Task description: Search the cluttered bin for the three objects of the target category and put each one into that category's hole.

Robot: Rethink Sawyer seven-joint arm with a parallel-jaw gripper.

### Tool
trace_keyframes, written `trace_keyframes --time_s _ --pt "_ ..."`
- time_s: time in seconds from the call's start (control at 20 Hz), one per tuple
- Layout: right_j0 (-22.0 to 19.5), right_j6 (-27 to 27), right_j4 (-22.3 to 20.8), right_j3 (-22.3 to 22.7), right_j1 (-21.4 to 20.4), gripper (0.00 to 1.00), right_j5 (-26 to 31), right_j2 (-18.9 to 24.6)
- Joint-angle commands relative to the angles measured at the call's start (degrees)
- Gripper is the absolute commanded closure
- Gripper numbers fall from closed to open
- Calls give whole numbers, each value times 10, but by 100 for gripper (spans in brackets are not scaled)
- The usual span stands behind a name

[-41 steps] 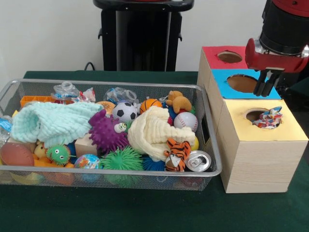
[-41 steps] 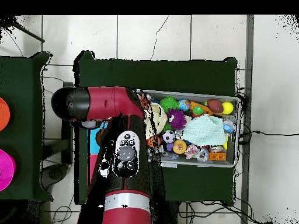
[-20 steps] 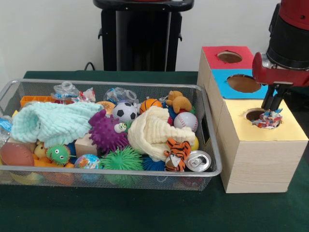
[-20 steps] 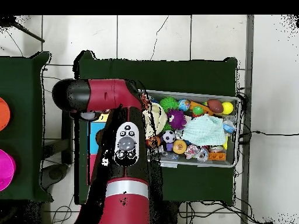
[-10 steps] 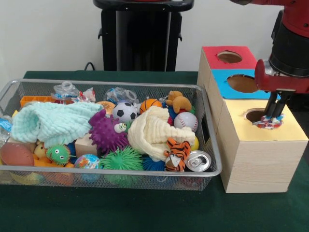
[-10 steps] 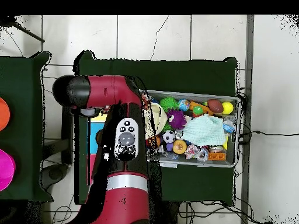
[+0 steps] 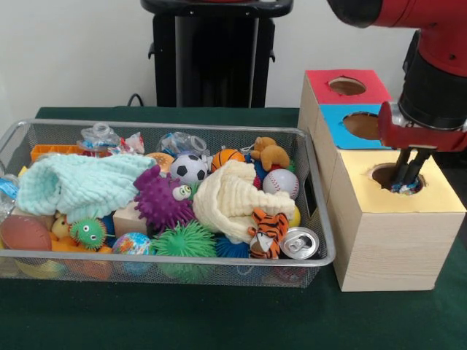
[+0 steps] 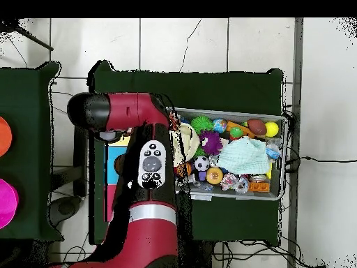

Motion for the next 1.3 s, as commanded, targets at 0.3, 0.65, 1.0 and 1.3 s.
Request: trace_keyframes --time_s 0.3,0.65,1.0,1.3 --pt "-21 103 -10 6 82 100 -87 11" --pt "-20 90 3 28 46 100 -44 9" --pt "-14 85 17 42 -41 100 90 0" --pt "-21 81 15 29 -61 100 147 3"
